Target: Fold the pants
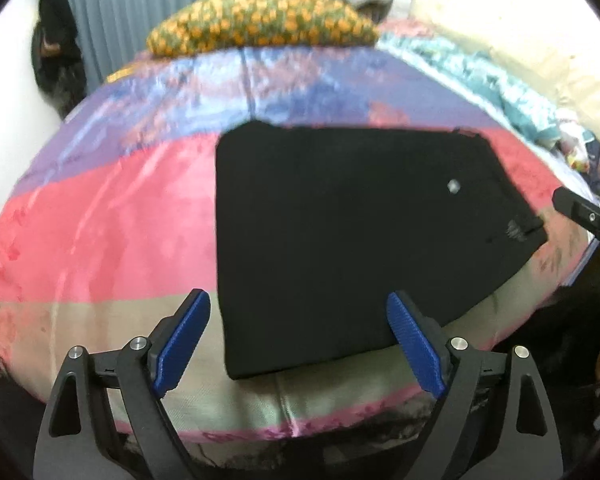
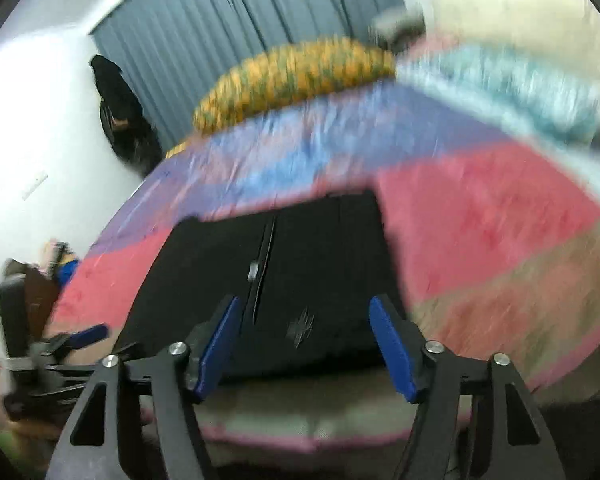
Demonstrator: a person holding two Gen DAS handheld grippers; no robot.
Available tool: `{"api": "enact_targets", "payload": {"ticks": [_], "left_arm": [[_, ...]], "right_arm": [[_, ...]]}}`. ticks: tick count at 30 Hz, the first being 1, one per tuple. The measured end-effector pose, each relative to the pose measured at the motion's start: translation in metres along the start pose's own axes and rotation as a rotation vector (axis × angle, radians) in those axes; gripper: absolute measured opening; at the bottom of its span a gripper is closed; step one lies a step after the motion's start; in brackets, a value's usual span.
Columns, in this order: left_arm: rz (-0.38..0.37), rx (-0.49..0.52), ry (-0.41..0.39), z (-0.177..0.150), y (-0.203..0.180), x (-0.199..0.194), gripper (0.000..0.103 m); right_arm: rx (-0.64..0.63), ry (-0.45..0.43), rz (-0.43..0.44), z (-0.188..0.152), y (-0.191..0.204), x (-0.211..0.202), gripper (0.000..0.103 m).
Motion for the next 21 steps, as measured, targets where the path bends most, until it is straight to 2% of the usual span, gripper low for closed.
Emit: {"api": "enact_targets", "payload": {"ticks": [1,2,10,16,21], "left_arm": [[0.004,0.002,-0.026,-0.001,0.0,-0.006,0.091],[0.012,0.003,-0.051,-0.002,0.002,-0.011,0.092],[0.096,-0.031,-0.148,-0.004,0.032,-0.03,0.092],[0.115,-0.075,-0.182,0.0,0.046,-0.038,0.092],[0.117,-0.058,-0.19,-0.004,0.046,-0.042,0.092]], "right_arm": [[-0.025,-0.031,-0.046,0.0,-0.001,-0.008,0.087],[-0.025,-0.044,-0.079,0.001,-0.004,-0.011,0.09],[0.06,-0.055,-0.155,-0.004,-0.027,-0.019,0.09],[0.01,-0.071,-0.169,-0.002,-0.018,-0.023,0.09],[-0.048,-0.074,-0.168,-0.002,-0.008,-0.023,0.09]]}}
Point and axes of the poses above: each gripper's, at about its wrist camera, not at the fingertips, and x roughly the way its jaws point, y to its left, z to its top, the point moved 6 cm from there along x, roughly the way its jaws point, and after that the axes turned 9 degrees about -x, right-handed, at the moved point
